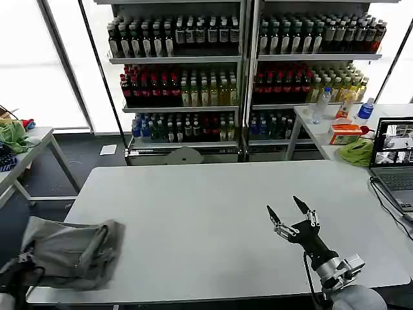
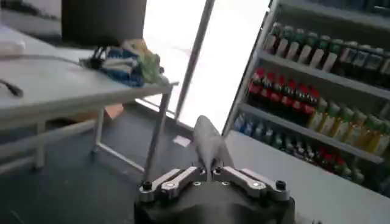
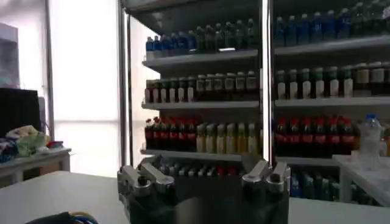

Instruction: Fold and organize the clothes.

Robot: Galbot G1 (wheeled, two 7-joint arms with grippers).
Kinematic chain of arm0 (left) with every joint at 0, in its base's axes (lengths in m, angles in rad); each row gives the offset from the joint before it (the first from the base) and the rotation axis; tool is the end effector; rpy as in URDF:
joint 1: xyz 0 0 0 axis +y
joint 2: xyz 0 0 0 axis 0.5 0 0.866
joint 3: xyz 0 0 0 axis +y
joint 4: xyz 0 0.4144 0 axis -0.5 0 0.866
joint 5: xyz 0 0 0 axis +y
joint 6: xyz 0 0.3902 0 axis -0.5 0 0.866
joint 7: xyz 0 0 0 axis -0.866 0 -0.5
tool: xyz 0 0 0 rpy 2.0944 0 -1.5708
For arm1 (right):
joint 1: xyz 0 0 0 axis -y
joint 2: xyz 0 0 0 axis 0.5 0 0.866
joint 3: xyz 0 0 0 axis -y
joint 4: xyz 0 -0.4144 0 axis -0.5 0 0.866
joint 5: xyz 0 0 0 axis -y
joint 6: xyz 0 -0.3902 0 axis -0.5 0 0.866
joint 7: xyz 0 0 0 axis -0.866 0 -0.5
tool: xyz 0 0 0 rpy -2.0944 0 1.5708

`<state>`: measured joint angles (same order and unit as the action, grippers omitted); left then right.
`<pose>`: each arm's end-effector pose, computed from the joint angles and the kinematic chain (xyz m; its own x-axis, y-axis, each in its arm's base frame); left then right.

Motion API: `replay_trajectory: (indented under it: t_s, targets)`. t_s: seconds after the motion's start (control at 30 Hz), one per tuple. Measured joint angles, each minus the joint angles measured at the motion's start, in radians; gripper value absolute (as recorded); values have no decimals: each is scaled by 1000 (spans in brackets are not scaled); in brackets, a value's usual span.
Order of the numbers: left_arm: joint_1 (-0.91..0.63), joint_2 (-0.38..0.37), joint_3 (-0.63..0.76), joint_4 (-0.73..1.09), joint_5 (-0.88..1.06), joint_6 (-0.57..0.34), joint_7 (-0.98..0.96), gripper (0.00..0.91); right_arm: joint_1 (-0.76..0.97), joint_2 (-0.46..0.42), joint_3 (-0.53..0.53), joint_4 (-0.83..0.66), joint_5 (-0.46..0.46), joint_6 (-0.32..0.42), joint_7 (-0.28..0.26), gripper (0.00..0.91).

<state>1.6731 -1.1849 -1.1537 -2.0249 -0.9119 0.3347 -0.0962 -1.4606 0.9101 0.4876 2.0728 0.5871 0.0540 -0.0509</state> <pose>0.1431 0.2830 -0.2856 -0.9070 -0.3160 0.2784 -0.3857 0.8888 -0.2475 0.2381 -0.1294 -0.3081 -0.9295 -0.3675 -0.0326 -0.3678 0.9299 0.0063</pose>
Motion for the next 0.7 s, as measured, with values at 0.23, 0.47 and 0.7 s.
replay_trajectory:
  t_s: [0.23, 0.47, 0.7]
  targets:
    - [50, 105, -129, -31, 38, 2, 24, 10, 30, -15, -33, -17, 9, 16, 9, 907]
    - [85, 159, -139, -74, 94, 18, 6, 10, 38, -12, -65, -30, 7, 38, 11, 907]
    - [51, 132, 68, -130, 233, 39, -62, 10, 21, -1, -55, -18, 5, 44, 15, 907]
